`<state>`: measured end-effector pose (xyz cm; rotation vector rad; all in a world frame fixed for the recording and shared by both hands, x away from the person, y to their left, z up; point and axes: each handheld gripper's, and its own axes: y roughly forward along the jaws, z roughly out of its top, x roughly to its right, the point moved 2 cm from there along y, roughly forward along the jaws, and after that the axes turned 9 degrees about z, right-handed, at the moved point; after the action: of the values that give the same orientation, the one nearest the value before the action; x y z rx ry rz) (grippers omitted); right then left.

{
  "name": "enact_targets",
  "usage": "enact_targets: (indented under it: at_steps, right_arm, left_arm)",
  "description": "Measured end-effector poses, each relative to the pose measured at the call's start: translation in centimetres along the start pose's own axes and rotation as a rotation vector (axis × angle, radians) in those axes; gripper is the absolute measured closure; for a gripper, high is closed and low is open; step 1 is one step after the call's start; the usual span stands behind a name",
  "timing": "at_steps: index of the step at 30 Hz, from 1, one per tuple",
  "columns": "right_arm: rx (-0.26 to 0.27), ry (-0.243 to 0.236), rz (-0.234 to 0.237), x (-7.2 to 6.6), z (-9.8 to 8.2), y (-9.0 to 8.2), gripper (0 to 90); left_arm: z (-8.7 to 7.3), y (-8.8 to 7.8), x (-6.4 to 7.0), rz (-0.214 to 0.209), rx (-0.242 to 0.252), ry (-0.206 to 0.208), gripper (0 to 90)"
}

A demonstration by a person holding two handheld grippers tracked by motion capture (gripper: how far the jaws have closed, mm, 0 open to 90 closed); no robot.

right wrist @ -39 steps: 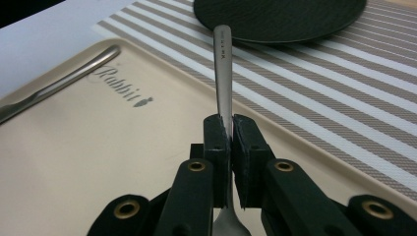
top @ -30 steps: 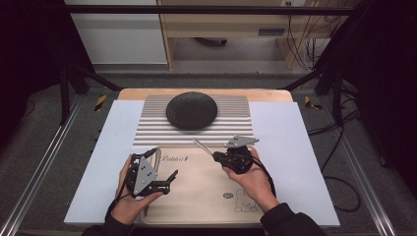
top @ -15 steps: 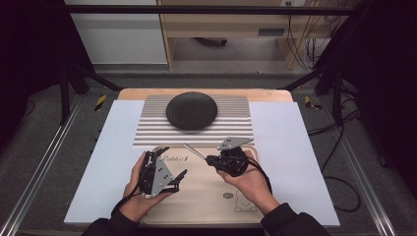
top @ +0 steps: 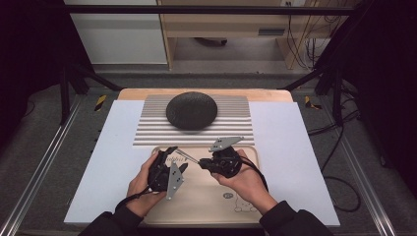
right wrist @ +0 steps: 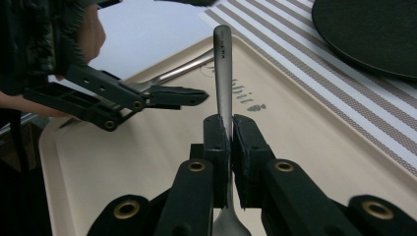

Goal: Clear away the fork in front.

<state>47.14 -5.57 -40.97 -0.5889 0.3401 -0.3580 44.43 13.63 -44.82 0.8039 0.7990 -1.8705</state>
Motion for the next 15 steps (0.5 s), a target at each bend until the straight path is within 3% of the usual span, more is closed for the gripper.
enact_targets:
  at_steps: [7, 15]
  right_arm:
    - [-0.017, -0.013, 0.022, -0.6, 0.6, 0.1, 85.2]
    - [-0.038, -0.012, 0.028, -0.6, 1.1, 0.3, 85.2]
  left_arm:
    - [0.2, -0.1, 0.8, 0.054, 0.001, 0.135, 47.1]
    - [0.7, -0.1, 1.1, 0.09, 0.012, 0.213, 57.0]
